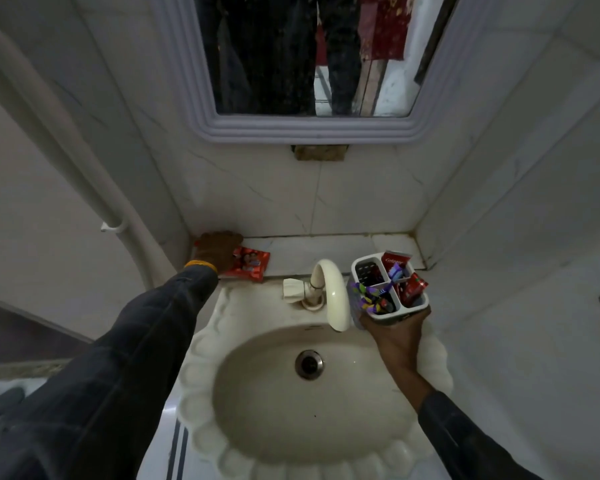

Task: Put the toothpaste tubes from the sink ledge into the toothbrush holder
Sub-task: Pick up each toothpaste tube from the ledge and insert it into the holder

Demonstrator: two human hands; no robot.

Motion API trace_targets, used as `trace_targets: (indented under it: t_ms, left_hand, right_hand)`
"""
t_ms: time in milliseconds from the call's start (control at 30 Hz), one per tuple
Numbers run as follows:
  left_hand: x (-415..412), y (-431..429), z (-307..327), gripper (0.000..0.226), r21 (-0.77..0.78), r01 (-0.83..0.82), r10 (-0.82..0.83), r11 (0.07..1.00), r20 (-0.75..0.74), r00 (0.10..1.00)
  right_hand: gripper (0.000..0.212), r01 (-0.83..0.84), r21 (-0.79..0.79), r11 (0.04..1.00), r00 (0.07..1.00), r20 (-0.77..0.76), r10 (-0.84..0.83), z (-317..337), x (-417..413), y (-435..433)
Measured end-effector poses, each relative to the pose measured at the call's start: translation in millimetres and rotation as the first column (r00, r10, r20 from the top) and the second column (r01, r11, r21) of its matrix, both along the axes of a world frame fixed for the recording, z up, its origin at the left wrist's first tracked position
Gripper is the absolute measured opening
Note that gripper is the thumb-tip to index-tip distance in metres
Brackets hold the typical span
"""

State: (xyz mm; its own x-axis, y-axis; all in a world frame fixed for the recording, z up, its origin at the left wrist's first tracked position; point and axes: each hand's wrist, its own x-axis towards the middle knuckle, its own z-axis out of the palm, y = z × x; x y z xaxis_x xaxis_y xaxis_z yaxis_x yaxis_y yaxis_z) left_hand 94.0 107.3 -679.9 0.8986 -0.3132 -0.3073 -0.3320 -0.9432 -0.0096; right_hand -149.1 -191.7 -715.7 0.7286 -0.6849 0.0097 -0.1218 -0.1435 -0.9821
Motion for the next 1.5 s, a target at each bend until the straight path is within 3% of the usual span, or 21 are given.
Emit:
trace_targets:
  t_ms: [167,333,500,633,733,800,867,1000,1067,1233,1500]
  left_hand:
    - [1.5,-2.6,1.4,0.048,-0.063,-0.059,0.057,0.996,-0.035,0.998]
    - [-1.8,-8.6,19.5,0.028,-0.017,0.086,-0.082,0.996,0.151,0.985]
    - [-10.0,-33.4,59.6,0.036,-0.351,0.069,0.058,0.934,0.339,0.939]
    - [-23.5,-76.3,108.6,0.044,-0.702,0.033,0.216,0.712,0.264,0.94]
    - [-46.1,-110.3,140.9,0.035,-0.845,0.107,0.112,0.524,0.192,0.975]
    - [-64.3,-132.2,150.3,0.035,-0.885,0.121,-0.002,0.45,0.135,0.991]
    - [-78.9,-151.6,147.4,0.035,-0.865,0.157,-0.085,0.477,0.133,0.988]
    - [-95.8,-174.4,125.8,0.028,-0.699,0.299,-0.153,0.65,0.266,0.952]
    - [-99.8,-179.1,115.3,0.023,-0.646,0.322,-0.167,0.693,0.29,0.942]
    - [-90.3,-184.0,103.9,0.016,-0.638,0.27,-0.156,0.722,0.229,0.961]
    - [-83.2,-190.6,103.9,0.01,-0.498,0.341,-0.351,0.798,0.076,0.933]
  right_hand:
    - [0.118,0.002,-0.008,1.0,1.0,0.0,-0.002,-0.6,1.0,0.6]
    - [0.117,-0.008,-0.001,1.0,1.0,0.03,0.008,-1.6,0.5,0.3]
    - [0.114,-0.012,0.001,1.0,0.999,0.038,0.012,2.6,-0.6,1.5]
    - [0.112,-0.011,0.006,1.0,1.0,0.029,0.01,4.3,-1.3,0.8]
    - [0.114,-0.011,-0.007,1.0,1.0,0.024,0.011,2.1,-1.4,-2.4]
    - [0.117,-0.017,-0.006,1.0,1.0,0.025,0.018,-0.7,-1.0,-4.1]
    - [0.116,-0.014,0.006,1.0,1.0,0.028,0.014,0.1,-1.8,-2.8]
    - [0.115,-0.006,0.021,1.0,0.999,0.038,0.005,1.6,-2.9,-1.8]
    - [0.115,0.0,0.023,1.0,0.999,0.034,-0.001,0.5,-2.2,-3.3]
    - [0.117,0.004,0.02,1.0,0.999,0.036,-0.004,-1.4,-2.3,-3.7]
    - [0.119,0.003,0.018,1.0,1.0,0.025,-0.003,-2.6,-2.5,-3.9]
